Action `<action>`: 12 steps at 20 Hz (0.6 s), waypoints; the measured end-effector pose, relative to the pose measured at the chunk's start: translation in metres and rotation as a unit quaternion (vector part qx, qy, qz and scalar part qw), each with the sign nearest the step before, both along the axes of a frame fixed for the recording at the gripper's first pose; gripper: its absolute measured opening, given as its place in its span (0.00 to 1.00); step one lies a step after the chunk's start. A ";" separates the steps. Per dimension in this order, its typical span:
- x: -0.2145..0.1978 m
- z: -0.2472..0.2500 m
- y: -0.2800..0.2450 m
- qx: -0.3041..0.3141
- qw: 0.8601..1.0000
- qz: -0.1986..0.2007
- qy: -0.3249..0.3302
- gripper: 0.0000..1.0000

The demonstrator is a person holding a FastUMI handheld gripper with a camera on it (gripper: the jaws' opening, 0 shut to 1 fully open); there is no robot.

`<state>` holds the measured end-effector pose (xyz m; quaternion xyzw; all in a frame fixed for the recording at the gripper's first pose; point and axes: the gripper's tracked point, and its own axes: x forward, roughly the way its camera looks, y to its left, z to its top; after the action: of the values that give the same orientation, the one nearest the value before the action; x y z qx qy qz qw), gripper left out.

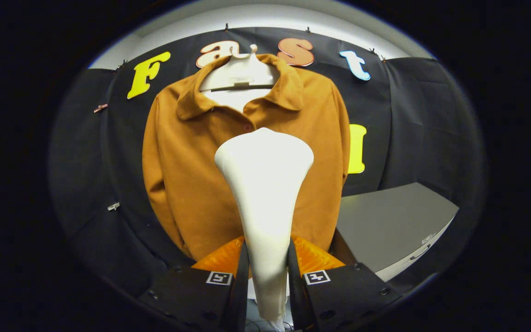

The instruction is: Iron the clothes twice with a garment steamer, once on the left side and once on the right side.

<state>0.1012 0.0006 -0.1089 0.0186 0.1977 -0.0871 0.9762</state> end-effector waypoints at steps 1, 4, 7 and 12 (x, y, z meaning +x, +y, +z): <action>-0.001 0.007 -0.006 -0.003 1.000 -0.004 -0.009 0.41; -0.003 0.026 -0.025 -0.011 0.999 -0.017 -0.036 0.41; -0.007 0.043 -0.040 -0.016 0.998 -0.028 -0.058 0.41; -0.008 0.070 -0.053 -0.024 0.995 -0.030 -0.097 0.41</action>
<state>0.0933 -0.0527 -0.0387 0.0096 0.0990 -0.1187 0.9879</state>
